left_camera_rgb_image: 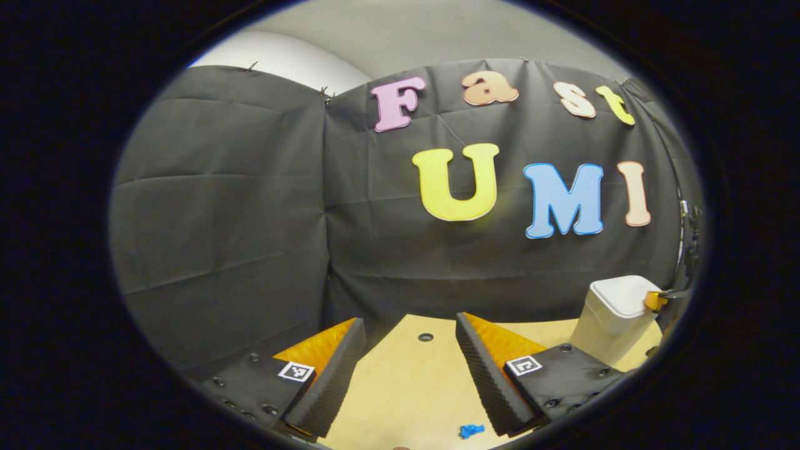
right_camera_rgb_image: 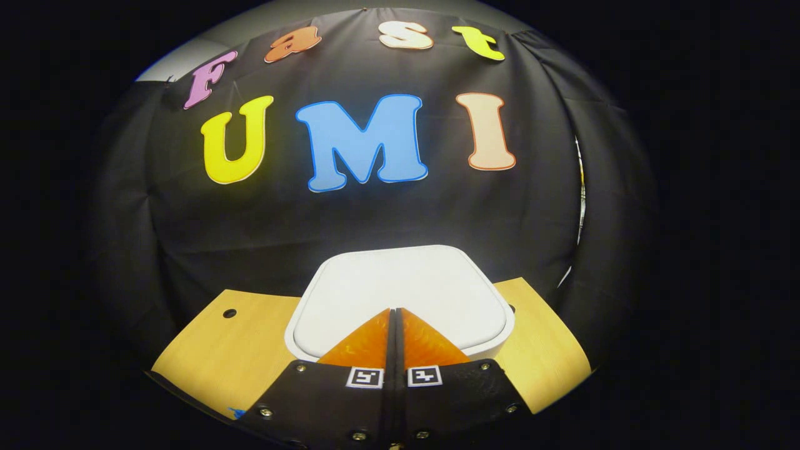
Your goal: Press the lid of the desktop garbage bin to open it, pick up the crumpled paper on the desktop and throw it into the bin, then pick up the pop can on the desktop and drop it into the bin, and finally close the garbage bin lid.
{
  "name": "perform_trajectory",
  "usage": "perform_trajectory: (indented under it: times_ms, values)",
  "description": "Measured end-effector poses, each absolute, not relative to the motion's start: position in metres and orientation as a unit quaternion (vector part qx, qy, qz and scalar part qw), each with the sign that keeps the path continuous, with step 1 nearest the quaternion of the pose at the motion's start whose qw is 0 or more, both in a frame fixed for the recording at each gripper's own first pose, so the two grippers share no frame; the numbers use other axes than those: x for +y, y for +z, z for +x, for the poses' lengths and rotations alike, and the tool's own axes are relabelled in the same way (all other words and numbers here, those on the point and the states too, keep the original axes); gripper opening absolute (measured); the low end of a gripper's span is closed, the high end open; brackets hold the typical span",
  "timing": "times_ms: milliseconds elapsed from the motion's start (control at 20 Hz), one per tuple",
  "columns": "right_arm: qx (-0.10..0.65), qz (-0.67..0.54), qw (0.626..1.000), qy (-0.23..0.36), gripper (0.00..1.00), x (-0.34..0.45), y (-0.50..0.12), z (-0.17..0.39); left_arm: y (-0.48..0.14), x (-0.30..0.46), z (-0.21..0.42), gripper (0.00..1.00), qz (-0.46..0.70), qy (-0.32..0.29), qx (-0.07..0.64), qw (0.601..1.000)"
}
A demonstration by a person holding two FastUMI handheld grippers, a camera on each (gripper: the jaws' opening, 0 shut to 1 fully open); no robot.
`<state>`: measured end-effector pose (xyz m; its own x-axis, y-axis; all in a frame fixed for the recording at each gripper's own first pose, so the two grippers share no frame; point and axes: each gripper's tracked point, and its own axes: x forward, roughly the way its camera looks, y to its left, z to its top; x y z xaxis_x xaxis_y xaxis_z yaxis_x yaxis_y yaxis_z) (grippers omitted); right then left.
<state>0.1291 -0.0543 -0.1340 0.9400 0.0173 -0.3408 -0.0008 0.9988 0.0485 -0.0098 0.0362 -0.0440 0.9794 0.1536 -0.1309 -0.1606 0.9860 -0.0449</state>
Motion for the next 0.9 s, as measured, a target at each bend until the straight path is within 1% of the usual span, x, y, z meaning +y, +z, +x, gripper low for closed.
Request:
perform_trajectory:
  times_ms: [300,500,650,900]
  values:
    - [0.188,-0.001,0.982,0.007,0.00,-0.055,-0.138,0.128,-0.041,0.032,-0.008,1.00,-0.026,0.070,0.059,0.995]
    - [0.209,0.031,0.977,0.014,0.01,-0.054,-0.138,0.128,-0.039,0.027,-0.010,1.00,-0.034,0.061,0.054,0.996]
    - [0.199,0.024,0.979,0.025,0.00,-0.054,-0.131,0.128,-0.038,0.025,-0.015,1.00,-0.037,0.055,0.052,0.996]
    - [0.198,0.053,0.979,0.013,0.00,-0.058,-0.124,0.123,-0.038,0.019,-0.017,1.00,-0.032,0.044,0.054,0.997]
